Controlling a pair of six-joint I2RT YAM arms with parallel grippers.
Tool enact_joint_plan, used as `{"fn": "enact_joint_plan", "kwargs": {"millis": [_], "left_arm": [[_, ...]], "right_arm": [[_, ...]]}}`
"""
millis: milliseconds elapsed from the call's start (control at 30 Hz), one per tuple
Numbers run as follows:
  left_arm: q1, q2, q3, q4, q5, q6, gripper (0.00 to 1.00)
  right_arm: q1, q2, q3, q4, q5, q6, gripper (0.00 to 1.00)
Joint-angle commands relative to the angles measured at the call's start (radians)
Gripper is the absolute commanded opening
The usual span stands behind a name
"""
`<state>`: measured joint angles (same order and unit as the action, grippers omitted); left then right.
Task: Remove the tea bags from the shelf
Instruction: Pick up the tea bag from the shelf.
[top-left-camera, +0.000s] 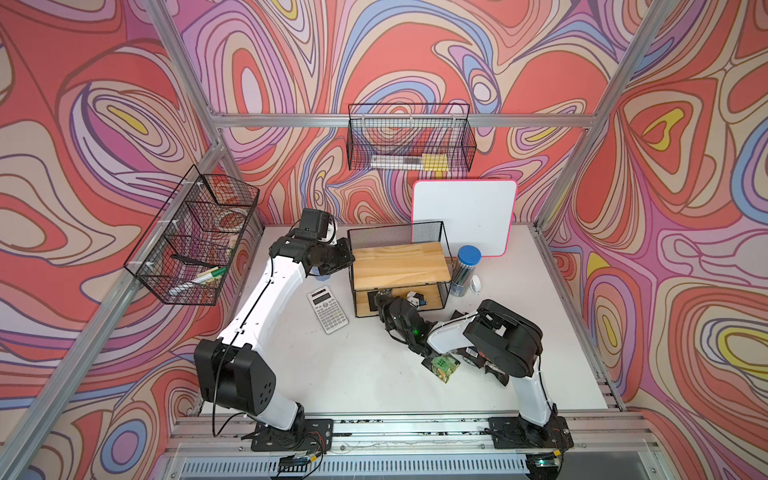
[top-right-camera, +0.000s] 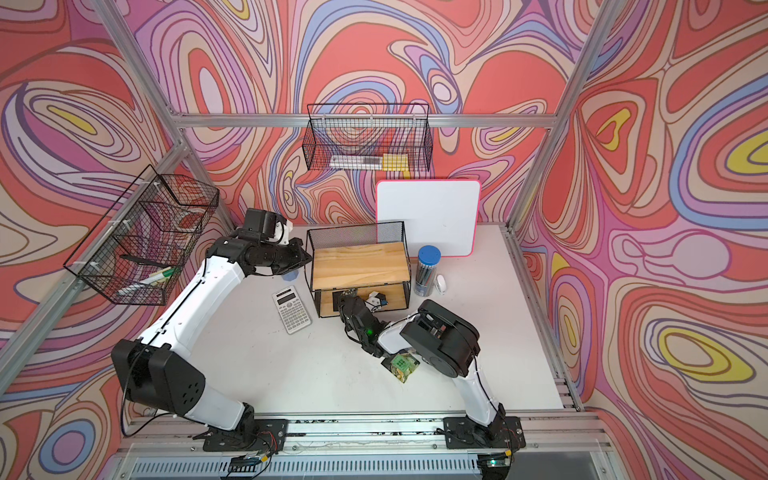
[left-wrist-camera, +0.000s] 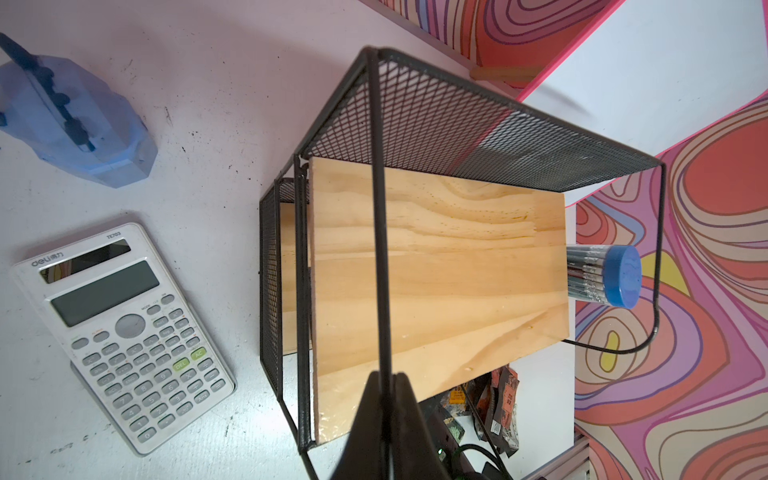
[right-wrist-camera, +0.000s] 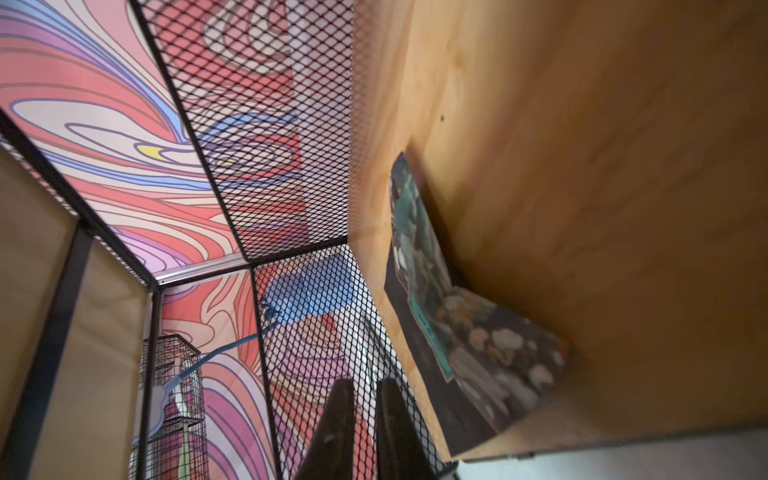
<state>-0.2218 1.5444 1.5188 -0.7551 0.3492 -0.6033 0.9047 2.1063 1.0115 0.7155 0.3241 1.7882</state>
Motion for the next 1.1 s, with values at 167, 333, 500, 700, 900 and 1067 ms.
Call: {"fn": "enact_joint_plan", "kwargs": {"millis": [167,333,500,700,900,1067], "left_arm": [[-0.002,-0.01,-0.025,-0.004,0.017,0.015,0.0],[-0.002,-0.01,-0.026,-0.006,0.016,0.017,0.0],[-0.002,-0.009,-0.026,-0.004,0.018,0.02,0.0],[-0.002,-0.007,-0.027,-0.004,0.019,0.019,0.0],[-0.002,-0.009,-0.024,-0.005,0.019,0.019,0.0],[-0.002,-0.01,-0.026,-0.004,0.02,0.017,0.0]], "right_arm": [[0.005,0.06,0.083,-0.168,0.006,0.115,0.11],[0.005,0.043,0.103,-0.352,-0.037,0.134,0.09],[0.004,0.013,0.067,-0.424,-0.058,0.152,0.09],[0.004,-0.021,0.052,-0.429,-0.061,0.143,0.09],[0.004,-0.038,0.061,-0.399,-0.068,0.12,0.09],[0.004,-0.083,0.064,-0.353,-0.064,0.089,0.14]]}}
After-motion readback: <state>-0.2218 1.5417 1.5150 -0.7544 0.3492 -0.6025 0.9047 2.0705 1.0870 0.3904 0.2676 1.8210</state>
